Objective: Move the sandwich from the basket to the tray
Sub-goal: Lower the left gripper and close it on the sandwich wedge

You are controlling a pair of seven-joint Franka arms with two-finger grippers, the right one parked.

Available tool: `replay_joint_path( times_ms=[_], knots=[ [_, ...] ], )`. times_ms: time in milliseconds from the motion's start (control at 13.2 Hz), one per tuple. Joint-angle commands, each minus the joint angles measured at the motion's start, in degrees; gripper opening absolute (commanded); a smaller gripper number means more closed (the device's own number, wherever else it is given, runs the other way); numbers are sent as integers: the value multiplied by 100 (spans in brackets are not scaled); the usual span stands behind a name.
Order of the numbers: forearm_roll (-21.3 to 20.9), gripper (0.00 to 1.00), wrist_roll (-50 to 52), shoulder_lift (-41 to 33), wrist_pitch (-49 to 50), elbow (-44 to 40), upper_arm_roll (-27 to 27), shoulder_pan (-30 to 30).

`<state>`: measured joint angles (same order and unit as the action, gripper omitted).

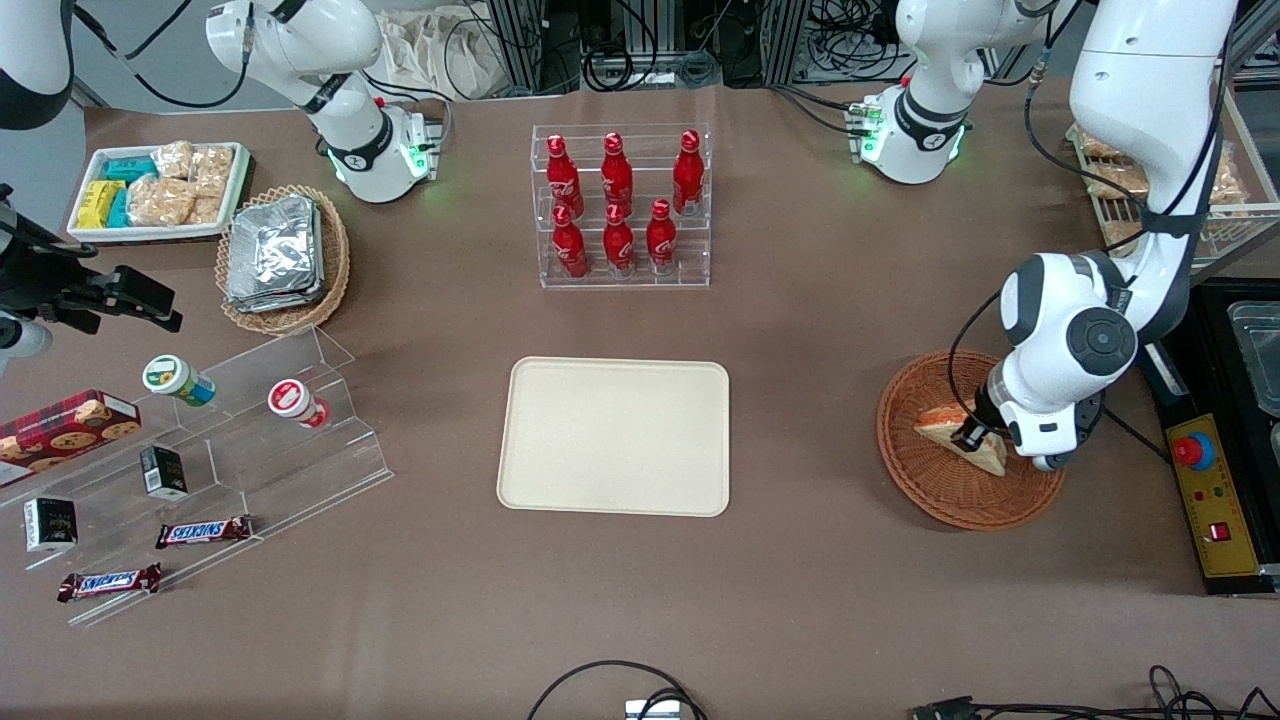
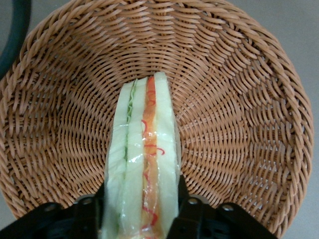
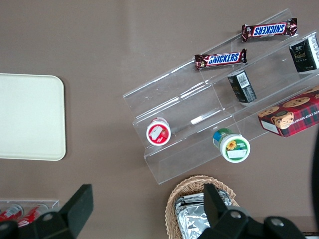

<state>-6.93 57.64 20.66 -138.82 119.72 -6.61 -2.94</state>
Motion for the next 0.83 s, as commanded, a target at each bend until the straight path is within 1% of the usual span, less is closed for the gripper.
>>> replay_joint_path(
  times_ms=[0,76,227,378,529,681,756],
  knots=[
    [-307,0,28,-27,56,-19,46,153],
    [-404,0,28,-79,135,-27,46,153],
    [-685,0,-59,-342,712,-141,2,153],
    [-739,0,-471,-658,1494,-465,-129,153],
    [-739,0,-928,-887,2529,-1087,-392,162],
    [-730,0,-1630,-880,4127,-2061,-892,153],
    [-730,0,-2008,-871,4692,-2519,-1121,153]
  ],
)
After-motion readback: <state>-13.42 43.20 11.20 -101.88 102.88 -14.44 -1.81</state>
